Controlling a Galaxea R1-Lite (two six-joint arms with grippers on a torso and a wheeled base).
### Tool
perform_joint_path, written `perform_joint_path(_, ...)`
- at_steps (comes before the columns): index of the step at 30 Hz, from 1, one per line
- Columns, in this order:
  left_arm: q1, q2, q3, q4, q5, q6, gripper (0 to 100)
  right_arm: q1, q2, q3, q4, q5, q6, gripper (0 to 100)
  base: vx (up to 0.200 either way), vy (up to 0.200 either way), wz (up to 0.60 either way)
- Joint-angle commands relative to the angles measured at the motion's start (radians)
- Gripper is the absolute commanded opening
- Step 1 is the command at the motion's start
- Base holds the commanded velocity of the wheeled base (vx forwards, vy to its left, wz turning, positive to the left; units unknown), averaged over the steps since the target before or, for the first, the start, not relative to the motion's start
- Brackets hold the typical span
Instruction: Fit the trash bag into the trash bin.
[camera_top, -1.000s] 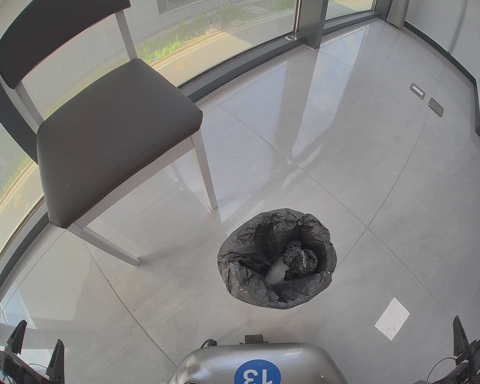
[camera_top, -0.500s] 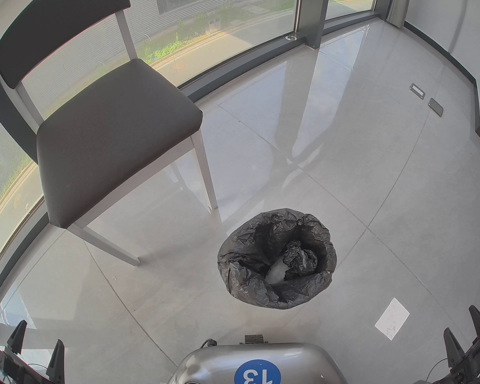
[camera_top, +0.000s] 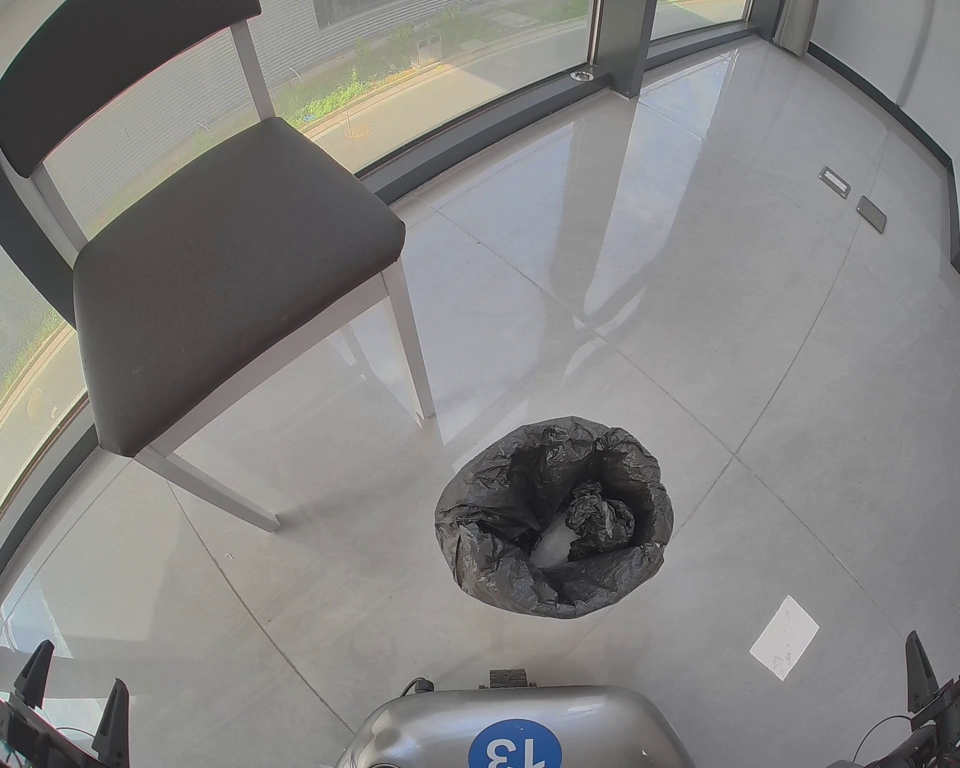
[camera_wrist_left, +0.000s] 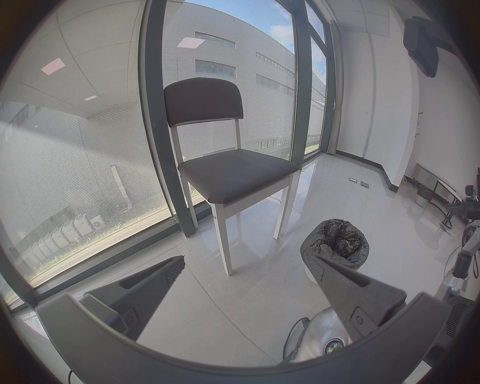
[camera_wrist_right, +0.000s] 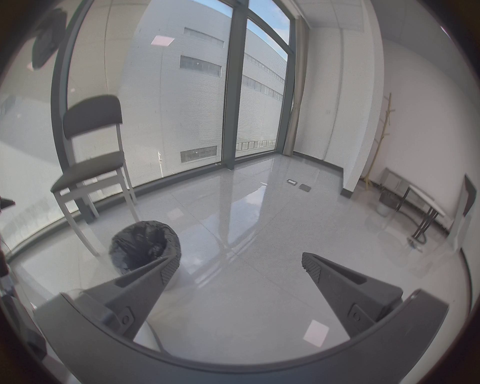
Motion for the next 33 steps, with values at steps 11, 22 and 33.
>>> perform_joint_path(11,0.000,-0.013,0.018,0.000,0.000,0.000,100,0.002,-0.005,0.007,-0.001,0.236,-0.036,100,0.000,0.000,0.00)
perform_joint_path(22,0.000,-0.013,0.018,0.000,0.000,0.000,100,-0.001,-0.010,0.019,0.016,0.090,-0.027,100,0.000,0.000,0.00)
perform_joint_path(33,0.000,-0.013,0.018,0.000,0.000,0.000,100,-0.004,-0.013,0.019,0.013,0.087,-0.014,100,0.000,0.000,0.00)
